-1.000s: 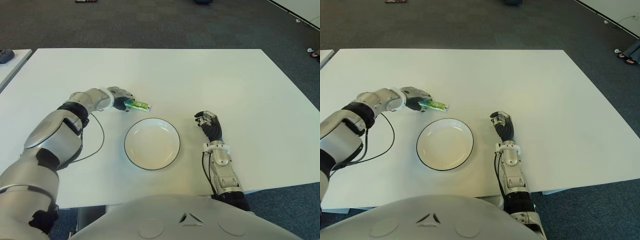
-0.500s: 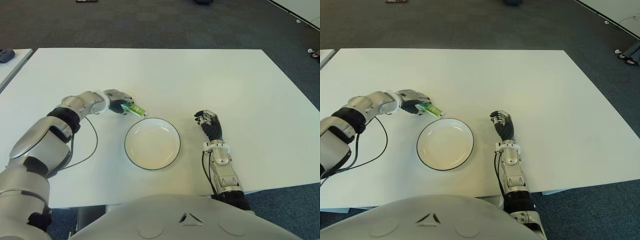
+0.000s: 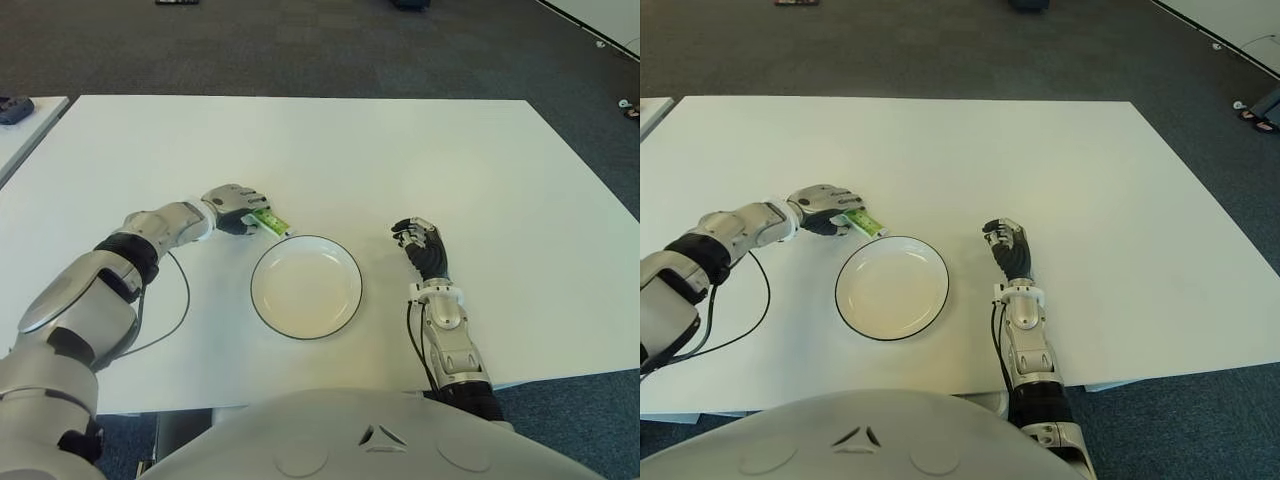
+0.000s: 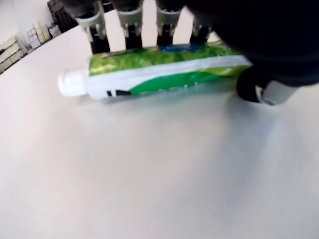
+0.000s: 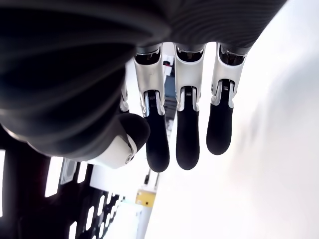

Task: Put the toothpaste on the table into the plate.

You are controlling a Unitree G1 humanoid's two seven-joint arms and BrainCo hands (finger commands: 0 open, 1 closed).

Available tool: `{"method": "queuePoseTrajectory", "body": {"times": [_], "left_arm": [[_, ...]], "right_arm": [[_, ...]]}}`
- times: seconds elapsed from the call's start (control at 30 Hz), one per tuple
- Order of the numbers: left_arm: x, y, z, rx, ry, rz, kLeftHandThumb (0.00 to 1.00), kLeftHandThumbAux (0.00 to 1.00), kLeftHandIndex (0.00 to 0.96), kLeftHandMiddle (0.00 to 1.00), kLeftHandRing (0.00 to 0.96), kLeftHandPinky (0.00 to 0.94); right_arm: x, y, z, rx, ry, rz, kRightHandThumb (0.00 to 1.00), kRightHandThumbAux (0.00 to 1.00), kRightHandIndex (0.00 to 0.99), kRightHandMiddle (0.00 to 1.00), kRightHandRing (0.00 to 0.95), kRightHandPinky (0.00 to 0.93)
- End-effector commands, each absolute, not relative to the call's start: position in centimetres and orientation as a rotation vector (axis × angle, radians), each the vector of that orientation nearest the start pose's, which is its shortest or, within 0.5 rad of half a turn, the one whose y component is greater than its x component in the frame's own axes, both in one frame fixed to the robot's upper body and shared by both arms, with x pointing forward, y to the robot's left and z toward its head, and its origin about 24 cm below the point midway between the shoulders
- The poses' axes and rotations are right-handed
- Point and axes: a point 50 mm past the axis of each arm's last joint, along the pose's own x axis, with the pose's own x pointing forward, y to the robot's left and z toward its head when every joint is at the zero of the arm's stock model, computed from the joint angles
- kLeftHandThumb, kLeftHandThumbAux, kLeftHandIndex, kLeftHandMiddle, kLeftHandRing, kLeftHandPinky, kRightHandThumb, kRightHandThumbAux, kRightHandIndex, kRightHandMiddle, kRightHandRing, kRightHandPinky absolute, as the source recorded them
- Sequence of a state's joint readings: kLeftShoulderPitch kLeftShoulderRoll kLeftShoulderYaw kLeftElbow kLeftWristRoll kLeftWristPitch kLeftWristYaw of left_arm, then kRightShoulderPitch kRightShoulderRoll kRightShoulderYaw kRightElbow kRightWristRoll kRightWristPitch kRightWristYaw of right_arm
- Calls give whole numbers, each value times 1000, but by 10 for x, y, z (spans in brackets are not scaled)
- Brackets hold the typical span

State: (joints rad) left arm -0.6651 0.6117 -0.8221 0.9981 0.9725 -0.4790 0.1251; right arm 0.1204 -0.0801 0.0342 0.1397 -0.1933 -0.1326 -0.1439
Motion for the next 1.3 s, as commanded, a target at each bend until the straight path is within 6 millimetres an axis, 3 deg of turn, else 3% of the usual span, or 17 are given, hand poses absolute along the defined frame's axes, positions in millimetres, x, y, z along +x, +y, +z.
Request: {"method": "queuePoseTrajectory", "body": {"times": [0.03,0.87,0.97,1.07,1.27,1.3], "left_arm": [[296,205,-28,1835,15,-987,512,321,0,0,0,11],[296,193,-40,1926,-55,-1003,537,370,0,6,2,32],[296,193,-41,1943,-60,-1011,541,387,0,41,43,118],[295,193,-42,1963,-72,-1019,553,407,14,115,159,248],[285,205,-52,1954,-55,-958,622,461,296,345,348,387],[285,204,-51,1938,-71,-941,657,543,344,409,409,429]], "right_arm": [[221,-172,-5,-286,125,-103,710,734,421,468,449,451],[220,-175,-2,-271,115,-127,712,733,422,468,445,441],[220,-175,-3,-270,117,-133,711,733,422,466,442,438],[220,-176,-3,-271,116,-137,710,732,421,466,443,446],[219,-176,-3,-276,112,-144,709,733,421,468,447,453],[219,-176,-3,-276,111,-144,709,733,421,469,448,454]]}}
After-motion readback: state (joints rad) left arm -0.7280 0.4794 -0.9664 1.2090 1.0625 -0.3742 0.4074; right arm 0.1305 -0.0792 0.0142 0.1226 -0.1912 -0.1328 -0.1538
